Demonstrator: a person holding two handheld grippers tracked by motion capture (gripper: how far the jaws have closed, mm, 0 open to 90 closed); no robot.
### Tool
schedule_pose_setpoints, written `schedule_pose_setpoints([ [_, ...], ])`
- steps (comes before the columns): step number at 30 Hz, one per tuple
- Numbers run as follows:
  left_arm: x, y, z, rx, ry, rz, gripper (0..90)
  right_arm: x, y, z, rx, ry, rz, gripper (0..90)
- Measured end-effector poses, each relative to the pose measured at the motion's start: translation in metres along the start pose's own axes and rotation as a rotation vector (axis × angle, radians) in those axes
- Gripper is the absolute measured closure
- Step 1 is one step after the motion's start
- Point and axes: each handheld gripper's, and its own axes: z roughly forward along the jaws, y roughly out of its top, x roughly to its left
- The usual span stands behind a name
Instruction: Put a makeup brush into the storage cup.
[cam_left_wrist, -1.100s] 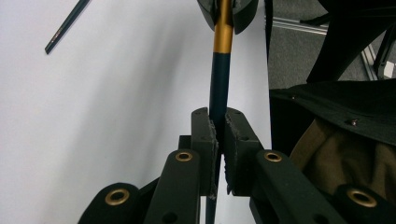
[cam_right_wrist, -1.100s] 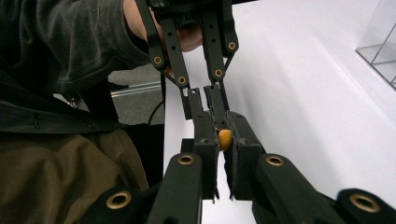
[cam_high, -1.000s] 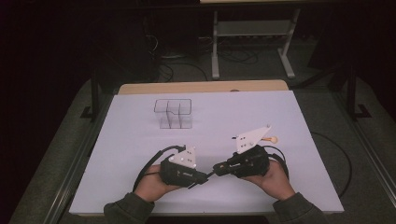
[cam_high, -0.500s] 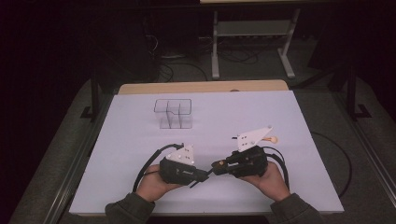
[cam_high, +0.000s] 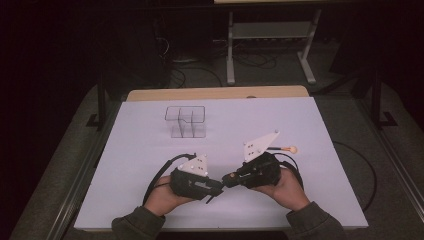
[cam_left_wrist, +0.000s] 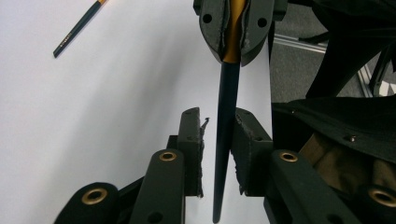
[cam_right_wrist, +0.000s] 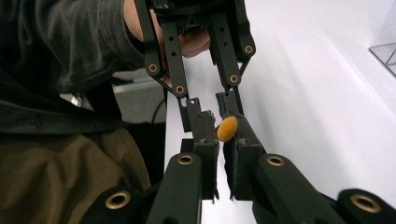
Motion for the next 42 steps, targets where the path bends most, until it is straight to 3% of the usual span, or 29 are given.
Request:
schedule_pose_setpoints([
  [2,0.000,0.000,-0.002,-0.014,-0.007,0.005,81.8,0.001,0.006,0.000,0.018,-0.008,-0.010,83.0],
  [5,0.000,0.001,-0.005,-0.017,-0.004,0.019,83.3,0.003,0.011,-0.001,0.015,-0.014,-0.015,82.9],
  [7,0.000,0.000,-0.006,-0.029,-0.002,0.007,83.6,0.003,0.010,0.000,0.000,-0.019,-0.013,82.2],
  [13,0.003,0.000,-0.011,-0.069,-0.002,-0.003,83.7,0.000,-0.003,0.000,-0.088,-0.020,0.024,75.3],
  [17,0.003,0.000,-0.011,-0.065,0.004,-0.007,83.8,-0.001,-0.008,0.001,-0.144,-0.011,0.041,77.0],
  [22,0.003,-0.001,-0.012,-0.073,0.005,-0.007,83.7,0.000,-0.008,0.003,-0.185,-0.011,0.027,82.3],
  [26,0.003,-0.001,-0.009,-0.063,-0.005,-0.009,82.5,0.000,-0.008,0.004,-0.172,0.002,0.030,82.9],
  [31,0.003,-0.001,-0.007,-0.046,-0.006,-0.019,73.8,0.000,-0.003,0.001,-0.118,-0.001,0.028,82.9],
  [38,0.003,-0.001,-0.006,-0.049,-0.009,-0.026,77.5,0.001,0.009,-0.003,-0.048,-0.017,-0.003,82.9],
  [42,0.002,-0.001,-0.006,-0.038,-0.015,-0.012,82.7,0.001,0.011,-0.001,-0.045,-0.016,-0.009,82.9],
])
